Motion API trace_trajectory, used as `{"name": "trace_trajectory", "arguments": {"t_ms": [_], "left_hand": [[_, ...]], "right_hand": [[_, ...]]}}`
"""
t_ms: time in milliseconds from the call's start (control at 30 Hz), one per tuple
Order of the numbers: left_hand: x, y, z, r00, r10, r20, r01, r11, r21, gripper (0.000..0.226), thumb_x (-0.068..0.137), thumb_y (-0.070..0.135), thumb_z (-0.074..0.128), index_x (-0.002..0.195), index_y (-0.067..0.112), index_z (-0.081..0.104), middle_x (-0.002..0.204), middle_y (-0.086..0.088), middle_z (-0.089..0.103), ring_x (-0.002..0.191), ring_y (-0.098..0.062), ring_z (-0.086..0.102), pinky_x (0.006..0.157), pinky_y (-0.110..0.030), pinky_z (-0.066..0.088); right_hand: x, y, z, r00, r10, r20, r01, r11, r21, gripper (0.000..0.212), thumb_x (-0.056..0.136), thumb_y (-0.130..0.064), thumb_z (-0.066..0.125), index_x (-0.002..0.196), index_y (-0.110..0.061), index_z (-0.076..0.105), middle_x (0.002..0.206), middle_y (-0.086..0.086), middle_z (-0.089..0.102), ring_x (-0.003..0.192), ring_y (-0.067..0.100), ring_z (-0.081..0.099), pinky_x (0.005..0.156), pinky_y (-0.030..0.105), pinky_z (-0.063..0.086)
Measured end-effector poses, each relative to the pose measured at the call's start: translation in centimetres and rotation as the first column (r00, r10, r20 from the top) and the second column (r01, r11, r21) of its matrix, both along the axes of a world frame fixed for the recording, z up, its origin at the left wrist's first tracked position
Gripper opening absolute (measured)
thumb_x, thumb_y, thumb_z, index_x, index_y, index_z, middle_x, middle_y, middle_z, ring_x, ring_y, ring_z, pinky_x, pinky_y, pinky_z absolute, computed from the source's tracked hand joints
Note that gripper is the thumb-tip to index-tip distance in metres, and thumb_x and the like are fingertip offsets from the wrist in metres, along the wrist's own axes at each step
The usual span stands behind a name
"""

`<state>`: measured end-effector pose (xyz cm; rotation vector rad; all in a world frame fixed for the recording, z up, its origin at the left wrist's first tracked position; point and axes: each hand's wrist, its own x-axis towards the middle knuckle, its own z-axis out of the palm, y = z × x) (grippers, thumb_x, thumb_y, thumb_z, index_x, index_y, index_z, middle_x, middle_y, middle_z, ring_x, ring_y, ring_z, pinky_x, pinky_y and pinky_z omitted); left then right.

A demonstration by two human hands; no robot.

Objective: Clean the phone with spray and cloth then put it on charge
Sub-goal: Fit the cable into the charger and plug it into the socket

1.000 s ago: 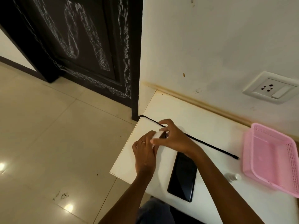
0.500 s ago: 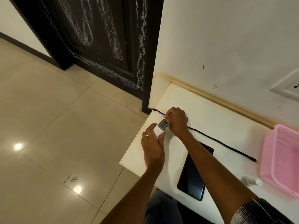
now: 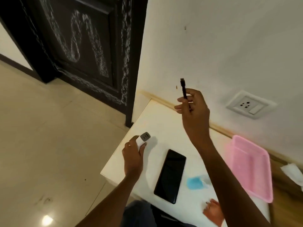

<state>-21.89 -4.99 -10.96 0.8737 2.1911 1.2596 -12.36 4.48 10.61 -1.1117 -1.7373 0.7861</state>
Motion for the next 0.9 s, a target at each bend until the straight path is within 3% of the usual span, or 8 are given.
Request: {"name": "trace_trajectory", "arguments": {"t_ms": [167, 267, 333, 400, 500, 667, 800, 900], "left_hand": [[-0.2, -3.2, 2.9, 0.983, -0.103, -0.15, 0.104, 0.995, 0.003, 0.039, 0.092, 0.034, 0.057, 0.127, 0.017, 0.052, 0.12, -0.009, 0.06, 0.112, -0.03, 0.052, 0.102, -0.046, 0.036], [0.2, -5.7, 6.3, 0.982, -0.089, -0.165, 0.113, 0.983, 0.142, 0.034, 0.088, 0.03, 0.064, 0.12, 0.022, 0.056, 0.112, -0.002, 0.064, 0.104, -0.026, 0.056, 0.095, -0.045, 0.043], [0.5, -8.2, 9.6, 0.986, -0.113, -0.123, 0.14, 0.96, 0.243, 0.031, 0.086, 0.033, 0.066, 0.111, 0.042, 0.052, 0.105, 0.018, 0.061, 0.098, -0.01, 0.054, 0.088, -0.035, 0.046], [0.9, -10.9, 12.6, 0.983, -0.174, -0.051, 0.181, 0.941, 0.285, 0.03, 0.083, 0.041, 0.065, 0.105, 0.053, 0.048, 0.101, 0.032, 0.056, 0.099, 0.001, 0.051, 0.083, -0.02, 0.043], [1.3, -14.7, 16.4, 0.955, -0.268, 0.131, 0.21, 0.916, 0.341, 0.039, 0.074, 0.048, 0.065, 0.111, 0.04, 0.055, 0.107, 0.025, 0.062, 0.103, -0.003, 0.058, 0.077, -0.016, 0.051], [1.0, -18.9, 22.3, 0.82, -0.439, 0.367, 0.277, 0.866, 0.416, 0.034, 0.077, 0.055, 0.063, 0.102, 0.033, 0.061, 0.095, 0.012, 0.072, 0.09, -0.014, 0.069, 0.067, -0.02, 0.056], [1.0, -20.7, 26.0, 0.64, -0.575, 0.51, 0.355, 0.809, 0.468, 0.086, 0.048, 0.086, 0.062, 0.108, 0.025, 0.057, 0.08, 0.008, 0.07, 0.07, -0.01, 0.067, 0.064, -0.025, 0.056], [1.6, -21.4, 27.9, 0.499, -0.628, 0.597, 0.352, 0.776, 0.523, 0.072, 0.06, 0.075, 0.058, 0.107, 0.02, 0.061, 0.077, 0.0, 0.067, 0.064, -0.011, 0.061, 0.06, -0.025, 0.054]], "right_hand": [[4.4, -5.7, 7.0, 0.987, -0.106, -0.123, 0.119, 0.987, 0.103, 0.039, 0.09, 0.004, 0.042, 0.113, -0.025, 0.055, 0.091, -0.008, 0.065, 0.063, 0.005, 0.062, 0.057, 0.016, 0.048], [6.4, -10.4, 9.8, 0.971, -0.141, -0.192, 0.163, 0.981, 0.107, 0.037, 0.093, -0.002, 0.045, 0.112, -0.03, 0.057, 0.09, -0.008, 0.066, 0.065, 0.003, 0.055, 0.057, 0.015, 0.044], [7.4, -13.8, 11.0, 0.973, -0.147, -0.177, 0.17, 0.978, 0.123, 0.023, 0.096, -0.018, 0.048, 0.113, -0.031, 0.059, 0.093, -0.006, 0.066, 0.072, 0.002, 0.056, 0.061, 0.012, 0.043], [8.1, -17.0, 11.7, 0.981, -0.14, -0.136, 0.159, 0.978, 0.133, 0.029, 0.092, -0.03, 0.047, 0.114, -0.019, 0.063, 0.089, -0.009, 0.064, 0.072, 0.001, 0.054, 0.061, 0.006, 0.041], [8.8, -21.6, 12.2, 0.991, -0.117, -0.061, 0.125, 0.981, 0.149, 0.029, 0.086, -0.029, 0.051, 0.099, -0.01, 0.069, 0.082, -0.015, 0.063, 0.075, -0.001, 0.056, 0.061, 0.002, 0.039], [8.9, -26.7, 12.1, 0.998, -0.05, -0.033, 0.052, 0.996, 0.067, 0.018, 0.074, -0.037, 0.06, 0.089, -0.045, 0.064, 0.084, -0.021, 0.066, 0.069, 0.0, 0.057, 0.054, 0.007, 0.043], [9.1, -29.2, 12.4, 0.995, -0.039, 0.091, 0.029, 0.994, 0.105, 0.022, 0.076, -0.043, 0.058, 0.094, -0.039, 0.07, 0.086, -0.018, 0.067, 0.081, 0.006, 0.057, 0.064, 0.008, 0.041], [9.3, -30.5, 13.0, 0.99, -0.052, 0.13, 0.03, 0.986, 0.166, 0.025, 0.078, -0.038, 0.061, 0.098, -0.028, 0.073, 0.088, -0.015, 0.068, 0.083, 0.007, 0.057, 0.067, 0.01, 0.042]]}}
